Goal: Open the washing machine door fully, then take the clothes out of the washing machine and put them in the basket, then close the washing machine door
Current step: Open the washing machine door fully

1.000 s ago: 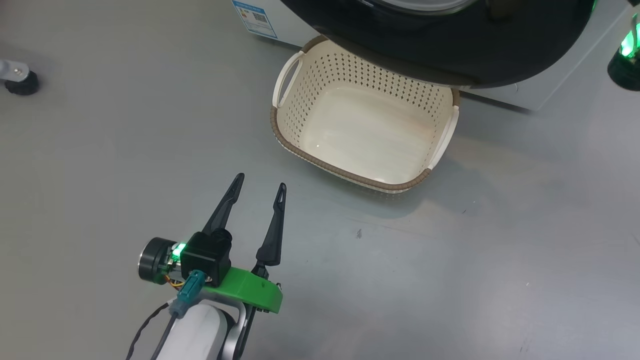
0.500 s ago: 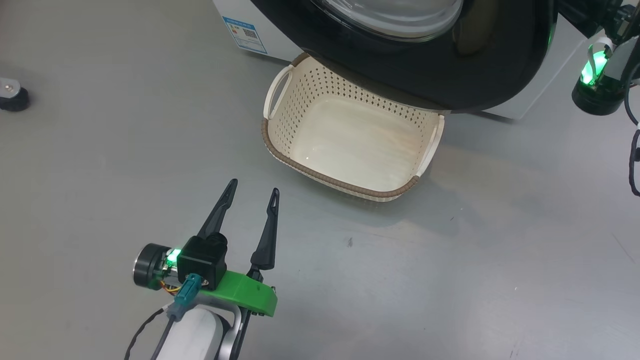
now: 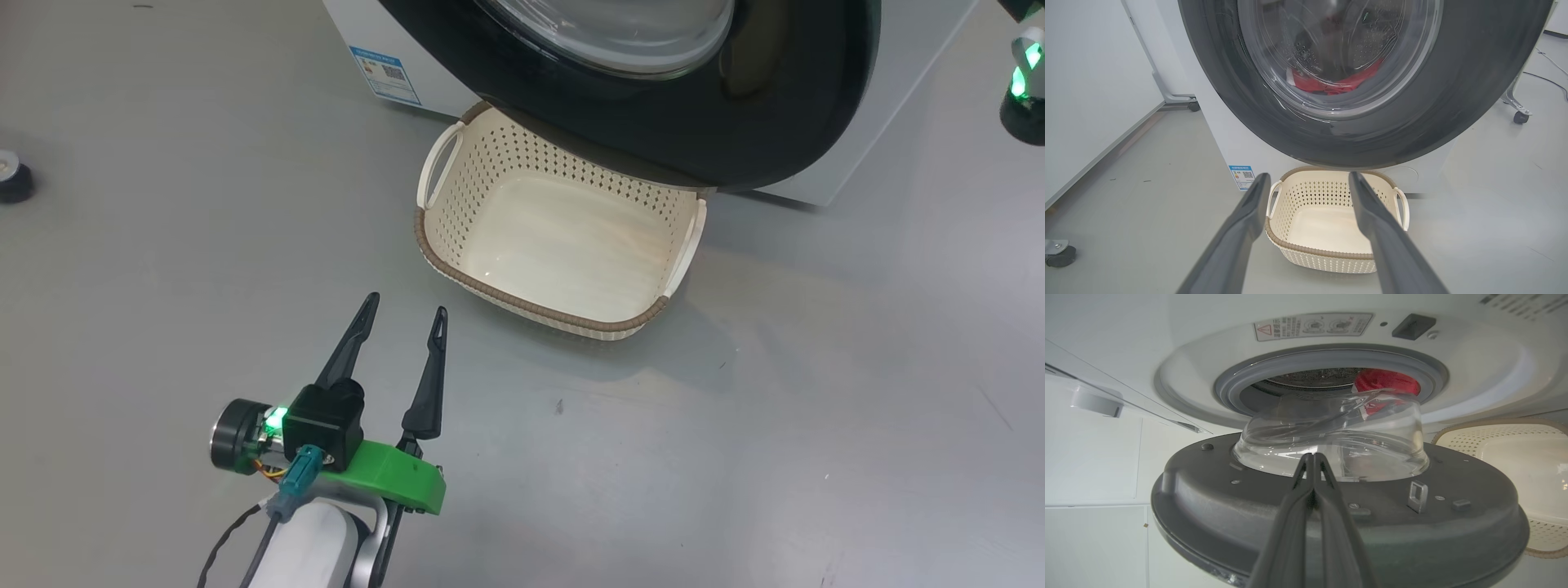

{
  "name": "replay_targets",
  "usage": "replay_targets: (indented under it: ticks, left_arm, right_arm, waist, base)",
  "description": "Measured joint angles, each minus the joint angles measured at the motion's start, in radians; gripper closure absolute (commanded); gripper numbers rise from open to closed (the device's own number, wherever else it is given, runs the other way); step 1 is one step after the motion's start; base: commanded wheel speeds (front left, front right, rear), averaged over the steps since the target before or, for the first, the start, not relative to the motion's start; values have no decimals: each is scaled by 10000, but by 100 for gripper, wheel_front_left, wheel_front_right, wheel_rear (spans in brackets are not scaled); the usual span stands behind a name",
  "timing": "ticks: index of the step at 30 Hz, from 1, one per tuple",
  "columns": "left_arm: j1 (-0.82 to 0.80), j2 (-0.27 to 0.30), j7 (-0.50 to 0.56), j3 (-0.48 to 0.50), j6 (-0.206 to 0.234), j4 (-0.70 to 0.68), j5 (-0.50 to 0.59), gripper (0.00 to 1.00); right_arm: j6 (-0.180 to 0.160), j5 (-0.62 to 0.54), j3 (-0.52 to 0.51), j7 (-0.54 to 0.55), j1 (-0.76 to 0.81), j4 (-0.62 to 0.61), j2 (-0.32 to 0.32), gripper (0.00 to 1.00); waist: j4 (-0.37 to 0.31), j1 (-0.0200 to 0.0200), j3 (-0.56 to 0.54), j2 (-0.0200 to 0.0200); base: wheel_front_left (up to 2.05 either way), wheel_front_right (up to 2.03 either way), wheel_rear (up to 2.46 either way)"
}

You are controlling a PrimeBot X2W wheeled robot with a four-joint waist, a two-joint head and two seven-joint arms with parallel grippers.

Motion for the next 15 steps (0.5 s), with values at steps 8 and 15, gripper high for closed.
replay_targets:
  ticks: [8, 15]
  left_arm:
    - [24, 2, 0, 389, 0, 155, 73, 0]
    - [39, 2, 0, 754, 0, 245, 224, 0]
  right_arm:
    - [1653, -1996, 1227, -828, 842, -729, -499, 100]
    - [1868, -3733, 1898, -2117, 1871, -1367, -1043, 100]
  waist:
    - [-278, 0, -452, 0]
    - [-607, 0, -969, 0]
  base:
    - [0, 0, 0]
    - [0, 0, 0]
